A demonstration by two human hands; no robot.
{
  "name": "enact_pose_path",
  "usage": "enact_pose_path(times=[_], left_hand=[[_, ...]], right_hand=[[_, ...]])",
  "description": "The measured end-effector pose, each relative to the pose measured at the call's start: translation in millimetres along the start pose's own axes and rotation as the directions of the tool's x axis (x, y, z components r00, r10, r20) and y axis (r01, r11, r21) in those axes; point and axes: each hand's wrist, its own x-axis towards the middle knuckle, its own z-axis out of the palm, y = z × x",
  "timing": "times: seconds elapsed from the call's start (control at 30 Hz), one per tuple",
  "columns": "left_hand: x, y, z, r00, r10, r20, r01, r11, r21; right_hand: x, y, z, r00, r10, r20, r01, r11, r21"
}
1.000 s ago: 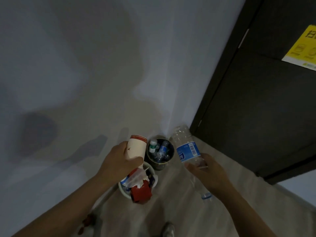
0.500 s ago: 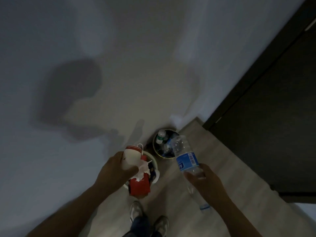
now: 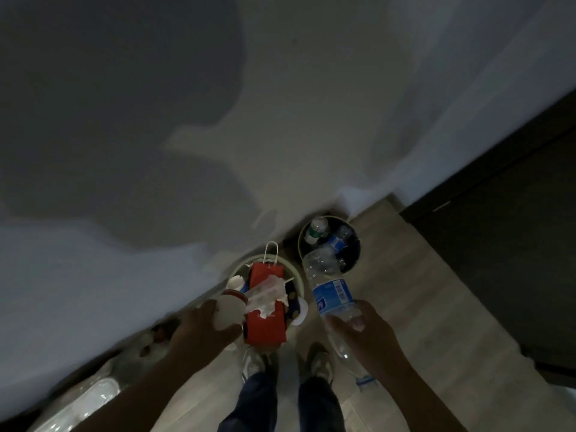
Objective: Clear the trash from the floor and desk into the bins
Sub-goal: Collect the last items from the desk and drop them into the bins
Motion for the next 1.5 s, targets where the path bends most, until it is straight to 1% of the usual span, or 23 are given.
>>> enact_pose_path(times=[0.13, 0.2, 0.23, 0.33, 0.43, 0.63, 0.73, 0.8, 0.87, 0.97, 1.03, 1.2, 1.3, 1.4, 1.5], left_hand=[[29.0, -8.9, 28.9, 0.999, -0.038, 0.033, 0.036, 0.999, 0.038], [44.2, -9.4, 44.8, 0.998, -0.059, 0.023, 0.057, 0.996, 0.071], [52.5, -9.3, 53.5, 0.997, -0.07, 0.017, 0.069, 0.996, 0.061], [77.0, -7.2, 80.7, 0.992, -0.125, 0.034, 0.127, 0.989, -0.072], [97.2, -6.4, 104.7, 0.986, -0.164, 0.043, 0.168, 0.976, -0.139], [128.2, -9.0, 141.5, 0.991, -0.127, 0.047, 0.134, 0.976, -0.173], [146.9, -7.8, 153.6, 0.993, -0.113, 0.035, 0.117, 0.98, -0.159], [160.6, -3.8, 161.5, 0.995, -0.096, 0.023, 0.098, 0.988, -0.118], [170.6, 2.8, 172.0, 0.998, -0.039, 0.042, 0.042, 0.997, -0.066], [180.2, 12.8, 198.3, 0.986, 0.109, 0.124, -0.115, 0.993, 0.035], [184.3, 13.1, 217.2, 0.977, 0.157, 0.146, -0.173, 0.979, 0.107], [190.9, 6.6, 252.2, 0.99, 0.067, 0.126, -0.101, 0.954, 0.283], [196.4, 2.3, 266.3, 0.99, 0.054, 0.13, -0.097, 0.931, 0.353], [208.4, 0.2, 275.6, 0.992, 0.068, 0.108, -0.102, 0.93, 0.354], [223.8, 3.2, 281.2, 0.997, 0.081, 0.008, -0.08, 0.947, 0.31]], right_hand=[[41.7, 11.9, 19.1, 0.999, 0.016, 0.052, -0.014, 0.999, -0.047], [64.1, 21.0, 25.2, 0.998, 0.018, 0.06, -0.013, 0.997, -0.079], [75.0, 26.6, 27.4, 0.998, 0.021, 0.06, -0.016, 0.996, -0.086], [105.4, 45.9, 31.8, 0.998, 0.047, 0.049, -0.043, 0.996, -0.083], [130.2, 63.8, 34.4, 0.996, 0.069, 0.057, -0.064, 0.993, -0.096], [167.1, 92.3, 42.2, 0.996, 0.09, 0.011, -0.087, 0.986, -0.142], [181.4, 104.3, 48.5, 0.994, 0.111, 0.024, -0.106, 0.985, -0.138], [188.4, 112.0, 51.5, 0.991, 0.128, 0.027, -0.124, 0.983, -0.132], [194.0, 118.7, 53.3, 0.99, 0.14, 0.011, -0.138, 0.984, -0.112], [202.6, 132.3, 55.6, 0.986, 0.168, 0.012, -0.166, 0.98, -0.113], [206.6, 141.5, 57.0, 0.983, 0.182, 0.03, -0.178, 0.979, -0.103], [218.5, 159.5, 55.7, 0.98, 0.184, 0.076, -0.18, 0.982, -0.061], [228.1, 168.2, 55.0, 0.981, 0.178, 0.077, -0.175, 0.984, -0.044], [236.3, 175.4, 54.6, 0.986, 0.155, 0.065, -0.153, 0.988, -0.032], [242.6, 182.9, 54.7, 0.992, 0.115, 0.059, -0.114, 0.993, -0.032]])
